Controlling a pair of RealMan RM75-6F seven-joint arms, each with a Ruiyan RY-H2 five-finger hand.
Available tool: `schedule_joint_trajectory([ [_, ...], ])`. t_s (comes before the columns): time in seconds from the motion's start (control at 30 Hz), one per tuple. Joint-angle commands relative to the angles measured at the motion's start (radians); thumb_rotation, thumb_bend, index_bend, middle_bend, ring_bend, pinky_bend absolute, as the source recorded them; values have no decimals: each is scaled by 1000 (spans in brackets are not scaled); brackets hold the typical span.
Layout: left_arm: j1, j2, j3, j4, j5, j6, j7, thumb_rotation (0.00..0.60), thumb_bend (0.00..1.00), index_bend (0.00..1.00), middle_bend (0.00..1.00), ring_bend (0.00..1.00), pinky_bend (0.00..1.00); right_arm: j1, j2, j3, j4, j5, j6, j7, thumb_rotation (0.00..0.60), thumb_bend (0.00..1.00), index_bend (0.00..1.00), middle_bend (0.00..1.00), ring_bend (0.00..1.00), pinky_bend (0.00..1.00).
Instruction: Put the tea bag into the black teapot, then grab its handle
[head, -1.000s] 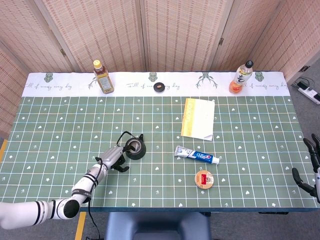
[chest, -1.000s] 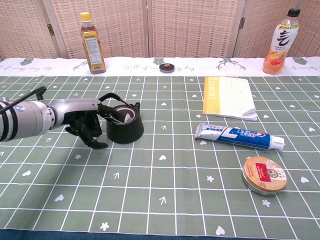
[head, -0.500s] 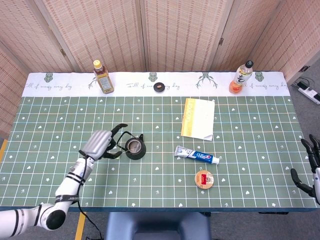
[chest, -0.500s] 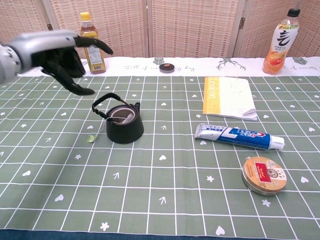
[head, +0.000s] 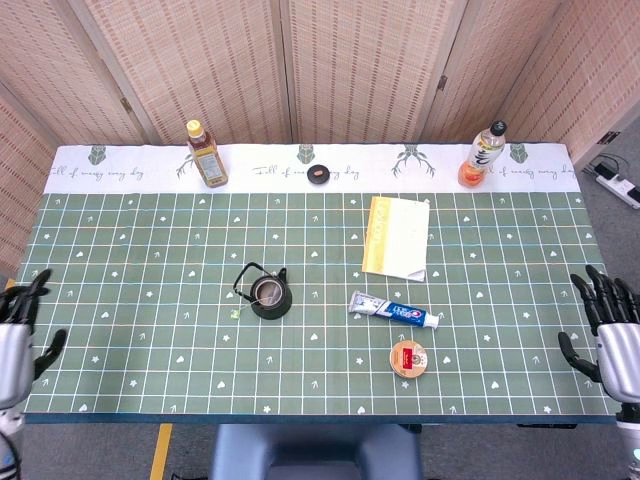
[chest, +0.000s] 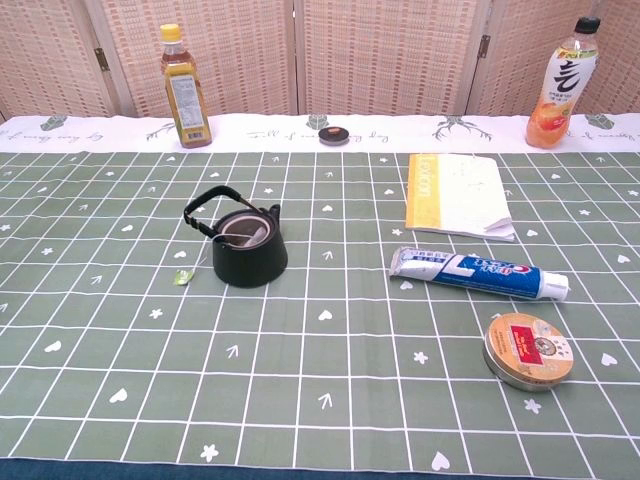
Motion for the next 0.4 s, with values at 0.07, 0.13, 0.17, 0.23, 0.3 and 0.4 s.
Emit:
schedule_joint_trajectory([
  [0.07,151,-63,62,142,67,100,21,600,165,117,145,64,102,23,-21,5,-2,22,-37,-38,600,416,0,0,0,0],
  [0.13,177,-96,57,183,57,99,4,600,161,120,145,65,102,36,-30,8,0,37,-61,-54,600,416,0,0,0,0],
  [0.17,185,-106,50,191,38,91,2,600,158,119,145,65,102,41,-33,10,0,44,-71,-61,600,416,0,0,0,0],
  [0.23,187,-100,44,187,32,64,0,600,152,114,145,68,103,53,-44,12,5,54,-89,-80,600,415,0,0,0,0],
  [0.3,195,-92,36,181,26,53,-8,600,149,120,145,79,105,63,-51,11,5,60,-106,-93,600,416,0,0,0,0],
  [0.4,200,-83,23,180,29,35,-28,600,149,126,145,95,110,68,-58,11,6,66,-112,-108,600,416,0,0,0,0],
])
